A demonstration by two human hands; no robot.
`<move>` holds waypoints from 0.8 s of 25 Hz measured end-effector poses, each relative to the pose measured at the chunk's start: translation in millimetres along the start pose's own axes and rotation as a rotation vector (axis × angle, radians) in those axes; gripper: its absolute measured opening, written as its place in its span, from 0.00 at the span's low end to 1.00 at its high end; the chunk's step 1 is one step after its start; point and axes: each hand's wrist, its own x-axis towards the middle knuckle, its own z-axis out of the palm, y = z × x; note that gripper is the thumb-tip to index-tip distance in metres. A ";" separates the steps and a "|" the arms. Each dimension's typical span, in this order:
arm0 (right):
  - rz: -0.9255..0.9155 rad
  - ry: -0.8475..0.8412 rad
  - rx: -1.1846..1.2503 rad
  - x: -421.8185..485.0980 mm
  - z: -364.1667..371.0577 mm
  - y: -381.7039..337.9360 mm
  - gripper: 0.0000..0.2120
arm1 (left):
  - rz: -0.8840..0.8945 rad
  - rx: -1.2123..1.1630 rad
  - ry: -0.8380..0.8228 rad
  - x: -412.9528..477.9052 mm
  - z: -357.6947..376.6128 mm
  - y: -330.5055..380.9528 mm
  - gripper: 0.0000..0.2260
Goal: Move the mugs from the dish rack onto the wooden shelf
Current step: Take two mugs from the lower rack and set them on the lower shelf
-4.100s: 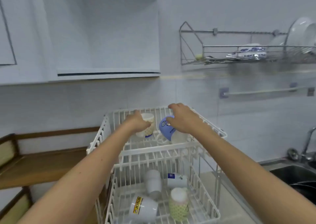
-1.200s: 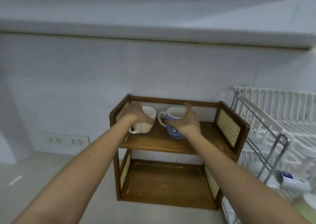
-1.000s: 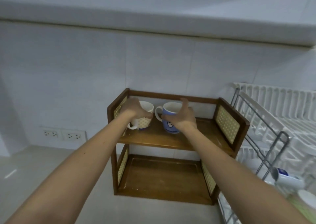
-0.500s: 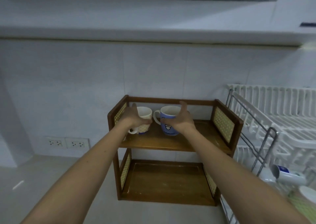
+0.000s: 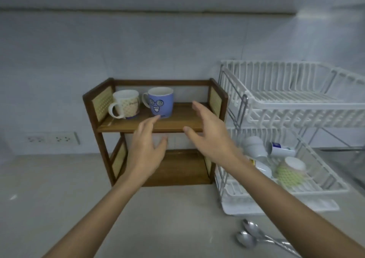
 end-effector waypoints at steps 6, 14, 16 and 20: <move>-0.078 0.017 -0.143 -105.2 -75.3 66.8 0.22 | -0.012 -0.236 -0.096 -98.3 73.0 72.3 0.21; 0.023 -0.135 -0.416 -163.4 -124.7 202.0 0.26 | -0.072 -0.239 -0.347 -134.1 199.2 133.3 0.22; 0.064 -0.202 -0.536 -162.9 -131.4 232.0 0.29 | -0.146 -0.179 -0.434 -120.6 231.8 138.6 0.23; 0.134 -0.424 -0.779 -137.2 -140.4 286.0 0.33 | -0.771 -0.302 -0.408 -75.0 289.4 157.5 0.24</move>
